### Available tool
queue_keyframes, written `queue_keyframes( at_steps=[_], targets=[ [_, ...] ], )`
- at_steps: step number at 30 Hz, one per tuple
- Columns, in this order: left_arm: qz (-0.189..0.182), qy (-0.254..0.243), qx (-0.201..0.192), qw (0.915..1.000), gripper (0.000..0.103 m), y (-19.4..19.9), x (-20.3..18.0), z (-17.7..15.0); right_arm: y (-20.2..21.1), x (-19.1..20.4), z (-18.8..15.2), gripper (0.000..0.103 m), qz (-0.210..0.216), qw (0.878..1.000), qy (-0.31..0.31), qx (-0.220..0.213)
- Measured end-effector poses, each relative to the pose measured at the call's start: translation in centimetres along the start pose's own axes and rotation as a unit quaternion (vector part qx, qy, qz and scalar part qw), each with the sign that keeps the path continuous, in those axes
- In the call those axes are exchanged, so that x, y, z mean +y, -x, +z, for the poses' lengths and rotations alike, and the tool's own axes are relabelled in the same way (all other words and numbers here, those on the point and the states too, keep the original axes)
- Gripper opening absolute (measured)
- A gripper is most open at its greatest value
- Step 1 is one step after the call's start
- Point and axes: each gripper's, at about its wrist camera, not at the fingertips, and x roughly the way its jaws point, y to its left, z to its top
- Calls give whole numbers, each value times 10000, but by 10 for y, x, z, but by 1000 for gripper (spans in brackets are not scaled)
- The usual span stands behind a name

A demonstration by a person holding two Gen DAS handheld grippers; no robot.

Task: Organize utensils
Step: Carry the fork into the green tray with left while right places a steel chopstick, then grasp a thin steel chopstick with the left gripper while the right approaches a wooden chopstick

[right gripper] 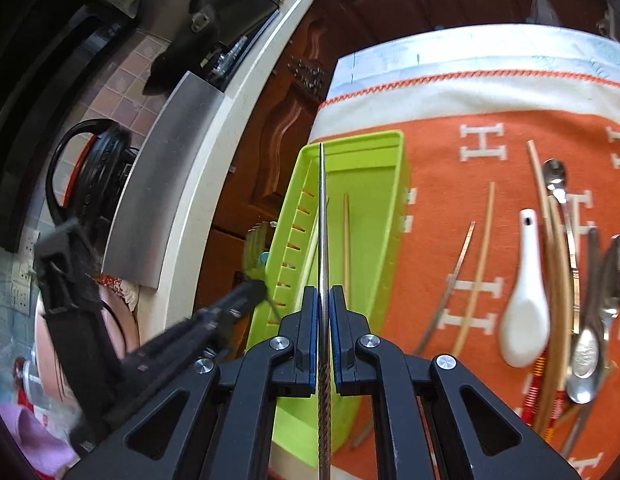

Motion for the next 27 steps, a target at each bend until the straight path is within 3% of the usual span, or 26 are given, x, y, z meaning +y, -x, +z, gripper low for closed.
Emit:
queue_keyframes(
  at_steps=[2, 7, 13, 23, 27],
  targets=[
    [78, -1, 71, 9999, 1, -9, 3, -1, -12, -3, 4, 5, -18, 9999, -125, 83],
    [208, -22, -65, 9998, 12, -5, 6, 0, -40, -8, 8, 6, -206, 9987, -333, 331],
    [431, -233, -315, 9983, 22, 13, -1, 2, -45, -7, 8, 7, -374, 9985, -304, 279],
    [469, -389, -521, 9968, 47, 31, -10, 2, -3, -5, -3, 13, -649, 9978, -34, 121],
    [368, -557, -732, 9951, 66, 42, -26, -5, 26, -13, -11, 21, -860, 9961, 189, -68]
  ],
)
